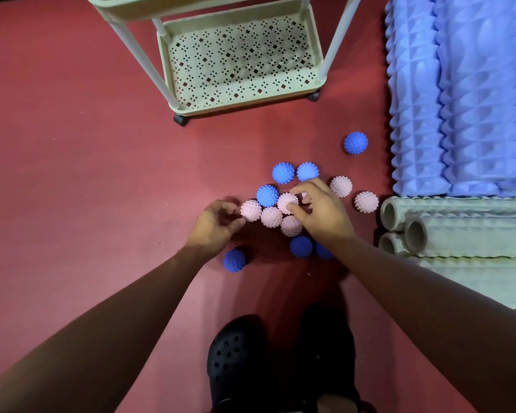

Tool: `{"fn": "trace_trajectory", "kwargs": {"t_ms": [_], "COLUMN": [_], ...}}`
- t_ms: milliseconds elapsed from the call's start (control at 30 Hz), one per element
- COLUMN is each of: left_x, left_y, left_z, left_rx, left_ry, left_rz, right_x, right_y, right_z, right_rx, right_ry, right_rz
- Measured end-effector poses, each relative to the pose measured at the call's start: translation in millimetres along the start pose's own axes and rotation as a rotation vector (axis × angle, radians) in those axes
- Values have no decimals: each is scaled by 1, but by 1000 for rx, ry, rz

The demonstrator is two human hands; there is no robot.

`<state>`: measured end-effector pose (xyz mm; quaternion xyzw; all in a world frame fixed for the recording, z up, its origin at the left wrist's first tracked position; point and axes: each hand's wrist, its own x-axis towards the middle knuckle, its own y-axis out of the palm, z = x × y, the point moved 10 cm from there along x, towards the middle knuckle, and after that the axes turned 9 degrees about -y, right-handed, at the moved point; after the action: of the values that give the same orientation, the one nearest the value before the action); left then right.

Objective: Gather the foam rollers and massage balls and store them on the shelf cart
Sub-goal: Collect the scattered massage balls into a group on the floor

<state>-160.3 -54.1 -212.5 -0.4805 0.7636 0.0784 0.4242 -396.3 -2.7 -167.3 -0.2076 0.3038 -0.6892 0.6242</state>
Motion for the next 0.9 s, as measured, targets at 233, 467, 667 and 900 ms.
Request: {"fn": "trace_trajectory", "kwargs": {"t_ms": [233,467,667,900], "left_x": [-23,-29,-8,2], "left_y": [-3,9,-6,62], "left_z": [53,43,-65,-145], "left_rx": [632,641,231,348], "left_ry": [-116,12,190,424], "left_rz": [198,142,-72,37], "right_x": [-22,-26,4,29], "right_y": [-45,-53,-60,-27], "right_z": [-27,-38,-18,-1], "right_rx": [-104,-81,83,580], "right_ry": [37,125,118,235], "right_rz": [-176,-235,-308,-112]}}
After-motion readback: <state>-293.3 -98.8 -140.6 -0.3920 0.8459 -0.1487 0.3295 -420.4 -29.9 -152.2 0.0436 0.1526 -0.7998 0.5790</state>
